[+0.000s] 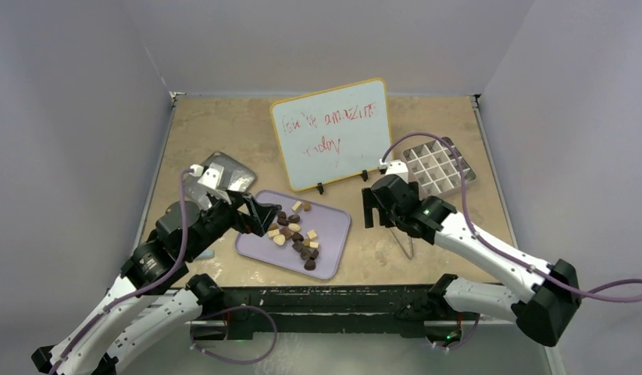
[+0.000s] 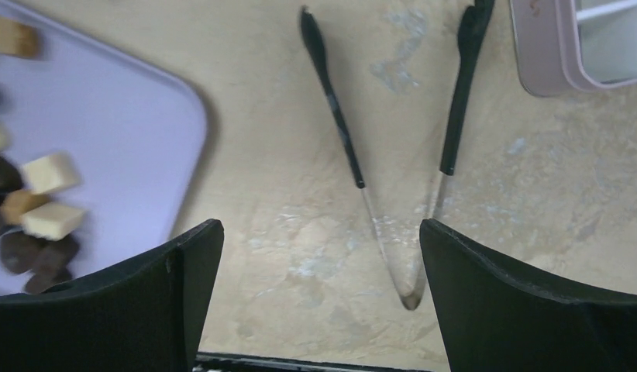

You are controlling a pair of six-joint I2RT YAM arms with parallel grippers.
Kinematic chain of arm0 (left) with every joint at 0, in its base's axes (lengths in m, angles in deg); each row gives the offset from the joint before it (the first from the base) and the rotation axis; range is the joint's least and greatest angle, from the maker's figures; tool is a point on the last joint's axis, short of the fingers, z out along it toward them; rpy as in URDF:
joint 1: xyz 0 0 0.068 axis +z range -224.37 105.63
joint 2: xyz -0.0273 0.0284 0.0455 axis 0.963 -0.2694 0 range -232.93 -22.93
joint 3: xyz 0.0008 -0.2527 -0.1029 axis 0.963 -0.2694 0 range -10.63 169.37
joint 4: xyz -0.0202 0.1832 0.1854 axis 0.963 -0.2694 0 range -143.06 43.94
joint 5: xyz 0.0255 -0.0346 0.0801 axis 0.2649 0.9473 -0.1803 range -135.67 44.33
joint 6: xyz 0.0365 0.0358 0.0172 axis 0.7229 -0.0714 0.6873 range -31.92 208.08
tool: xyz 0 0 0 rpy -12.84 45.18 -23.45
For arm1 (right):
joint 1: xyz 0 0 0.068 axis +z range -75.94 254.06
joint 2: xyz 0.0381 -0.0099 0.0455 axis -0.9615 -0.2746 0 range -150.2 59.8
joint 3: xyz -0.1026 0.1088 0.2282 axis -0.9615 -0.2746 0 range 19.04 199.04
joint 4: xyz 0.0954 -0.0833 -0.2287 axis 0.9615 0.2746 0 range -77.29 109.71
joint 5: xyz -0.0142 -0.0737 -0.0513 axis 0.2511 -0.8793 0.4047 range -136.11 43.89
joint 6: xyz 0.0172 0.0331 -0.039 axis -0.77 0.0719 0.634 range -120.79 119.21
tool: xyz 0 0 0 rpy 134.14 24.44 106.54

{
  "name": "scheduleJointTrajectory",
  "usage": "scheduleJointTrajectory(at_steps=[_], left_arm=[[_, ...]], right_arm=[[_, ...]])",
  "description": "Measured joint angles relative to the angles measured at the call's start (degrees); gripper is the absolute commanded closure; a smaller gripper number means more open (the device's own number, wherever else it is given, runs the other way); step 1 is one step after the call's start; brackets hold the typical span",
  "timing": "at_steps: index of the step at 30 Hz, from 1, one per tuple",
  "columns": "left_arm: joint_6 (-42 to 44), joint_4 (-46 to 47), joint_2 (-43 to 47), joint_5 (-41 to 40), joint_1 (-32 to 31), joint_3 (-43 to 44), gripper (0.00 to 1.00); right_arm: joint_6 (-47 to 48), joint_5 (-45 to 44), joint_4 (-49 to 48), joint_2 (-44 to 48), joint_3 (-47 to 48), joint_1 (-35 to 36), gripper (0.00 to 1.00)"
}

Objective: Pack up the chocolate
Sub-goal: Pick up the clamp at the center of the board.

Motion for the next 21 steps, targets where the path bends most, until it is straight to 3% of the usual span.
scheduleJointTrajectory(at_steps=[9,21], left_arm=[[0.1,-1.8,3.1,-1.0,0.0,-2.1,0.04],[1.0,-2.3,3.1,-1.0,0.0,-2.1,0.04]], right_arm=[[2.6,6.2,-2.7,-9.2,-4.6,-15.3,0.01],[5.2,14.8,-8.3,-15.7,-7.7,-22.0,0.01]])
